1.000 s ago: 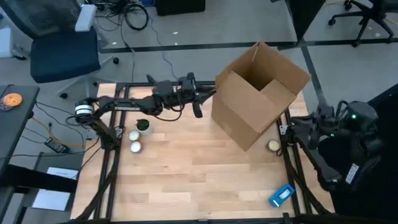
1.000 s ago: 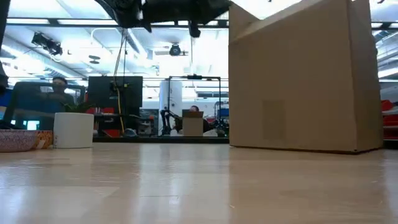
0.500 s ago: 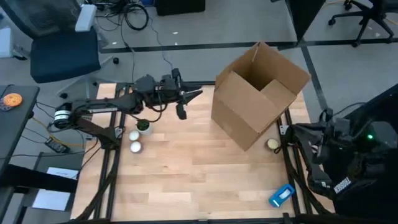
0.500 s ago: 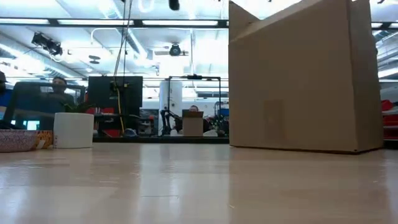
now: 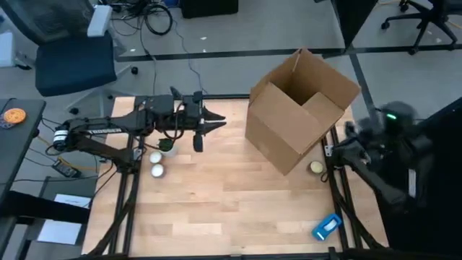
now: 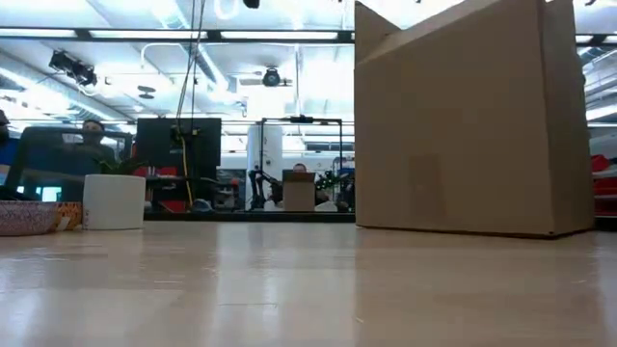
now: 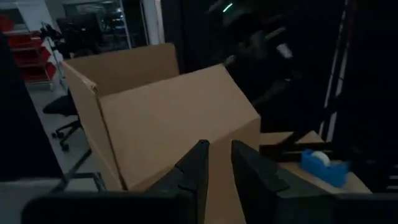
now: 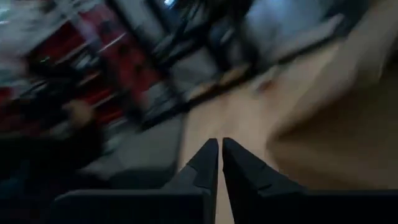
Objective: Wrap mug
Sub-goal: Return to Home Position
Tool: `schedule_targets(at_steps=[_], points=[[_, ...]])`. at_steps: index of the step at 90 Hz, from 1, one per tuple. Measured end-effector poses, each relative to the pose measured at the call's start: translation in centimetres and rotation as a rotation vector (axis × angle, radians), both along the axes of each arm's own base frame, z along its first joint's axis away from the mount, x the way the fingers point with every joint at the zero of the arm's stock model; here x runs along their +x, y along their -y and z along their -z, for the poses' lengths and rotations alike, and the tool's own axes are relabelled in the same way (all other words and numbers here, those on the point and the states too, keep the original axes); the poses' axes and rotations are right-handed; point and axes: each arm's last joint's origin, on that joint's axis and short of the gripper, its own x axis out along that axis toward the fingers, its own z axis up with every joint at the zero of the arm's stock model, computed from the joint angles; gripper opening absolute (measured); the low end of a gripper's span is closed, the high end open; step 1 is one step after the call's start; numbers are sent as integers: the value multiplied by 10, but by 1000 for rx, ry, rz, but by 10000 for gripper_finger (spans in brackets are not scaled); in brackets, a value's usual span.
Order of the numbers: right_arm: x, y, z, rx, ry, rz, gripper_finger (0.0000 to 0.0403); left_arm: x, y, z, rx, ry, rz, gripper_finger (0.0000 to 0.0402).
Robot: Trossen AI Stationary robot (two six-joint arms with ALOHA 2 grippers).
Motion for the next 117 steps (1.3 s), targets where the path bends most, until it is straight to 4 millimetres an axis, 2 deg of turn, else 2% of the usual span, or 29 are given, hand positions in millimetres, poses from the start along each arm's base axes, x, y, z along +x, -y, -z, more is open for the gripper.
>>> schedule_targets(at_steps=[7,15,26,49,64,75,90,104,117], points=[[9,16,27,115,-124,-90,0,0,0,-1,7,13,-1,53],[18,27,52,166,-202,-180,0,0,0,-1,32,10,-13,53],[26,33,68,158,-194,-246,0,0,-1,-2,53,15,-39,53],[40,44,65,91,-98,-253,0,0,-2,-4,112,35,-51,53],[57,55,62,30,-9,-230,0,0,-2,-3,131,22,-51,53],[70,56,67,45,19,-252,0,0,-2,-1,129,0,-50,53],[88,47,75,21,52,-307,0,0,-2,4,145,-52,-47,53],[110,33,73,-32,123,-354,0,0,-2,6,166,-74,-45,53],[137,18,77,-154,160,-385,0,0,-2,6,170,-77,-45,53]])
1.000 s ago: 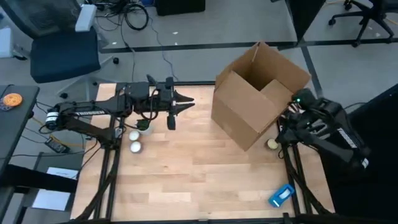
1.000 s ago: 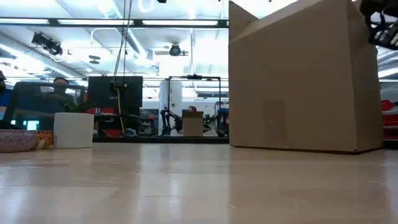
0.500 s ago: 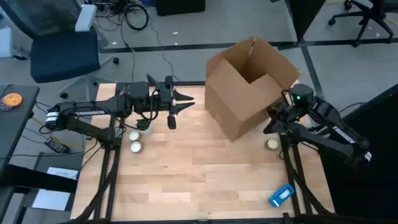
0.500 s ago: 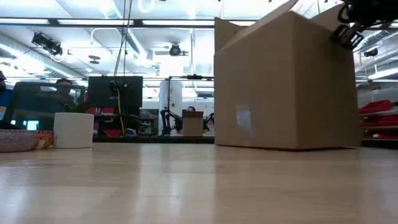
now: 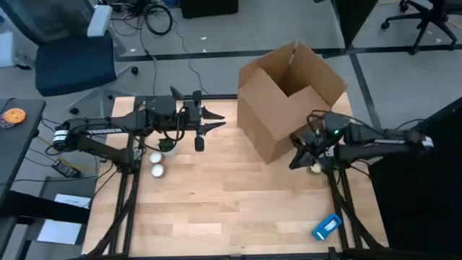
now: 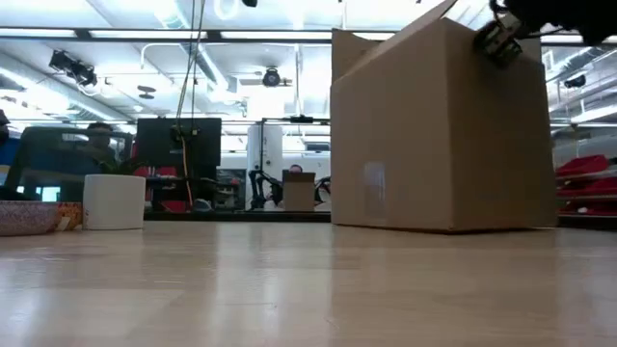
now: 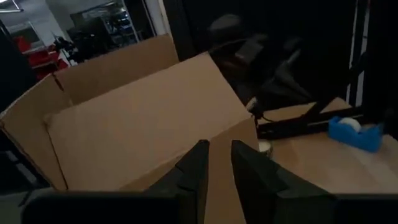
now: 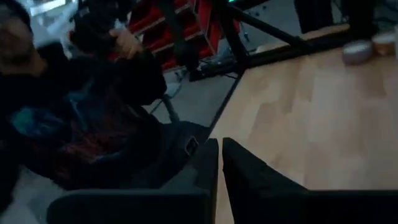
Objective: Wrap mug
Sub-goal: Return to Home Position
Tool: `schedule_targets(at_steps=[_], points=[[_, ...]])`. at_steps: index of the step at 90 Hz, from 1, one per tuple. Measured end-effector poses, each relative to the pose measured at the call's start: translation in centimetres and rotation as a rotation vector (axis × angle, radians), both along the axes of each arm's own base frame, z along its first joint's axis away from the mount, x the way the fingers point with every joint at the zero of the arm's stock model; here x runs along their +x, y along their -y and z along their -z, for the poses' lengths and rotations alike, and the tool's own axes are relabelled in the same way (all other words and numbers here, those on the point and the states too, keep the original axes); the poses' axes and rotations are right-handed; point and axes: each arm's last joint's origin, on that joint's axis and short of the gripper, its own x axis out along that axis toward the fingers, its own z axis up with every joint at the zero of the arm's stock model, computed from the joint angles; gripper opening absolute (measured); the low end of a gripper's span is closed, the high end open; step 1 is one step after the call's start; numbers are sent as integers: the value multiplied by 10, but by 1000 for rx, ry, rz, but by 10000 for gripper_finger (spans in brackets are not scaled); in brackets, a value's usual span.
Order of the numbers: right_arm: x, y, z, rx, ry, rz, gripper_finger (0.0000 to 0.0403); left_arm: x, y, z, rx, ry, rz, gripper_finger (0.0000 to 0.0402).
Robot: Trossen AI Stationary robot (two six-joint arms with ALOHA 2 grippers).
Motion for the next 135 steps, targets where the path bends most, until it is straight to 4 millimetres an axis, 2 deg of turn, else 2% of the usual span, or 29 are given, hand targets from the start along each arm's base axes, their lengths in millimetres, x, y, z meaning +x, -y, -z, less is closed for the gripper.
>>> schedule_targets(at_steps=[14,30,39,65,75,84,99,114,135], points=[[21,-10,9,-114,33,2,0,0,0,1,-1,-12,-12,53],[24,-7,13,-155,9,87,0,-1,0,7,-9,-69,-20,53],[14,-6,7,-189,43,133,0,-1,0,10,-27,-105,-21,53],[-35,1,-7,-232,138,360,0,-1,10,13,-49,-130,52,53],[-48,2,0,-232,197,403,0,1,18,17,-35,-72,132,53],[-55,3,14,-214,221,421,0,0,21,32,-34,-34,158,53],[-59,3,42,-121,294,434,0,-18,20,46,-42,49,93,53],[-60,3,67,-78,291,430,0,-50,18,56,-101,50,59,53],[-61,3,80,-84,296,441,0,-102,23,85,-197,76,103,53]])
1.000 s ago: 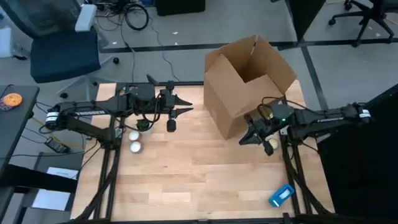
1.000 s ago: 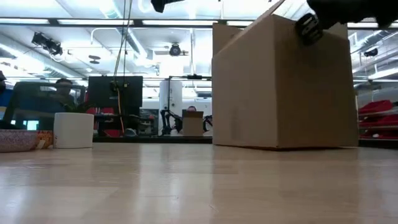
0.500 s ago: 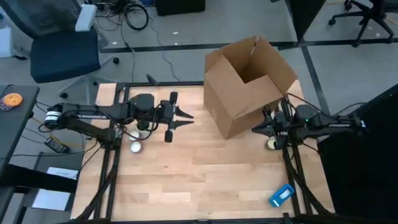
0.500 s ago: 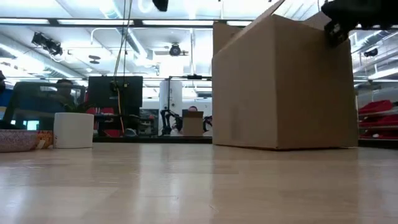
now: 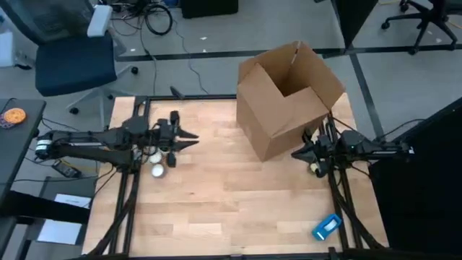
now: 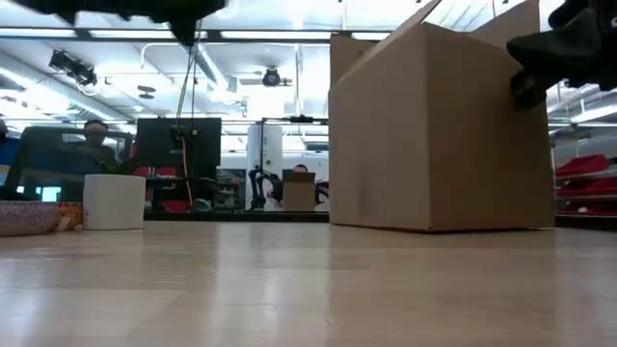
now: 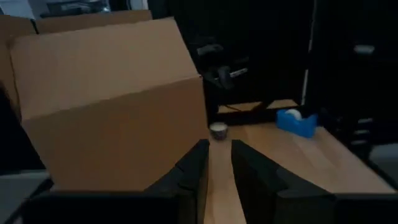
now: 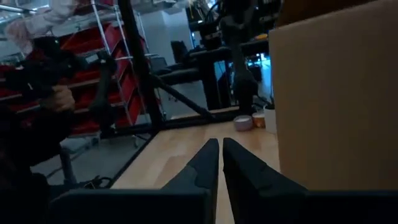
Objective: Wrap mug
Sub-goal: Return to Home Position
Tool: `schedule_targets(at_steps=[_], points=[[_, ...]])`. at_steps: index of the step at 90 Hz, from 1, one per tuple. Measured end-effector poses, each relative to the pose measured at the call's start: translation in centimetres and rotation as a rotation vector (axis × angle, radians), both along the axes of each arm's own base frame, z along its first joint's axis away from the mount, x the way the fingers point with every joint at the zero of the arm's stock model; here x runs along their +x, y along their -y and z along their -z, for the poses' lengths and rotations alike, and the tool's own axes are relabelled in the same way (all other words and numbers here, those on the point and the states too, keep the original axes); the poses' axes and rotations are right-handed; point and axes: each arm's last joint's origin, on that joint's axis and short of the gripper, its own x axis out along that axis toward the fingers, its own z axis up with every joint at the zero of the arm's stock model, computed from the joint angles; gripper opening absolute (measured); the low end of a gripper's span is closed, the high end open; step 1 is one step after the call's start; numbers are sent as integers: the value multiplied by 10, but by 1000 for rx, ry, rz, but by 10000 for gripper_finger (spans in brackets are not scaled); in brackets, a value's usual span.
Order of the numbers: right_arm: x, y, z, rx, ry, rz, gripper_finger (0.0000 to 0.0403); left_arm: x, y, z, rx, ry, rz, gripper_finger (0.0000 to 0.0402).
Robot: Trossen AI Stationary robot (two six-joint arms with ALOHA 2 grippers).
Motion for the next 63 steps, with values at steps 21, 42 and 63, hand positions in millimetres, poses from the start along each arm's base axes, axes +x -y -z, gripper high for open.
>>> schedule_targets(at_steps=[21,42,63], points=[[1,-1,0,-25,0,-21,0,-47,2,23,-104,115,-72,53],[1,-1,1,-25,-7,-21,0,-71,2,40,-142,85,-128,53],[1,-1,1,-28,-7,-20,0,-70,4,66,-161,31,-68,53]])
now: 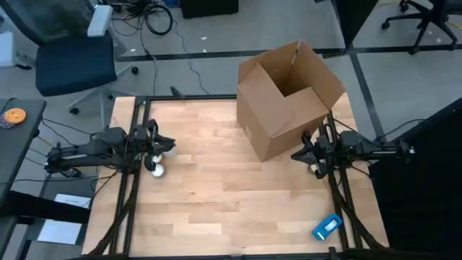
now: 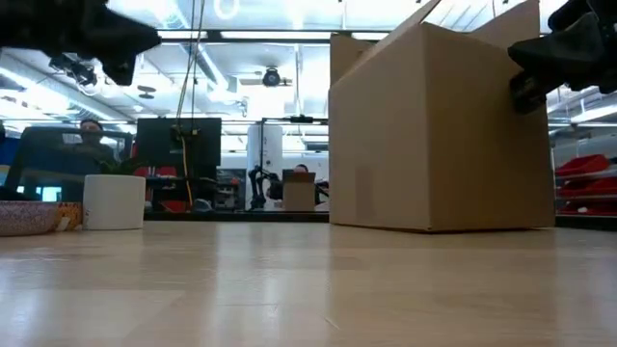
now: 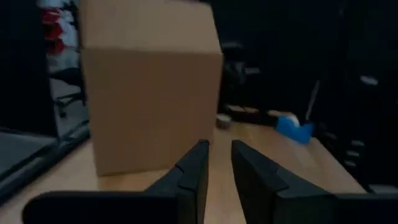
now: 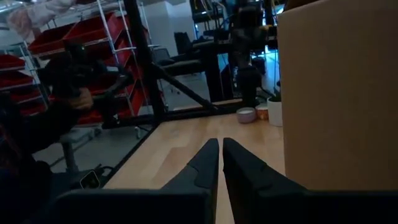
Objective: Wrap mug
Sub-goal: Return to Home Position
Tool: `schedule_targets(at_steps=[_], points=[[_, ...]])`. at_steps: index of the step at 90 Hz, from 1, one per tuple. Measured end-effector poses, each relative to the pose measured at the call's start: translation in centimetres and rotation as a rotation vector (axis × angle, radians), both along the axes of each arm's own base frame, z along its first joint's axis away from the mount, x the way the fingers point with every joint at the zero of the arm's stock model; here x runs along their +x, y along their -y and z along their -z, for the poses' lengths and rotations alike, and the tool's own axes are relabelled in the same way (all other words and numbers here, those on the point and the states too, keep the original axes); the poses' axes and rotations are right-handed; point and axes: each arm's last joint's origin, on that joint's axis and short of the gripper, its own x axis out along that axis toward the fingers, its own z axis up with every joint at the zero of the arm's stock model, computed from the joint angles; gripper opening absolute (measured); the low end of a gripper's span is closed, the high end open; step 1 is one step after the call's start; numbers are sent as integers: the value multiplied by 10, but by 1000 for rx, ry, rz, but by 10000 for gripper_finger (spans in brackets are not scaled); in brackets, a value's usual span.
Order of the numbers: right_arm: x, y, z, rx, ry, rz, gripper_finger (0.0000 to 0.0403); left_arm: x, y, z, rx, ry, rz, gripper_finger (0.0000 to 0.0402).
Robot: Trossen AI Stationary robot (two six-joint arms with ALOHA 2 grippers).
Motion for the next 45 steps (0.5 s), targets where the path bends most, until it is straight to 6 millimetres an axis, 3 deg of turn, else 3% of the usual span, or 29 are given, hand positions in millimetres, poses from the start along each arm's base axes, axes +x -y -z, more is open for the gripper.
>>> schedule_targets(at_steps=[20,45], points=[[0,0,0,-5,0,1,0,7,-1,29,72,40,-3,53],[0,0,0,2,1,0,1,11,-1,49,51,20,0,53]])
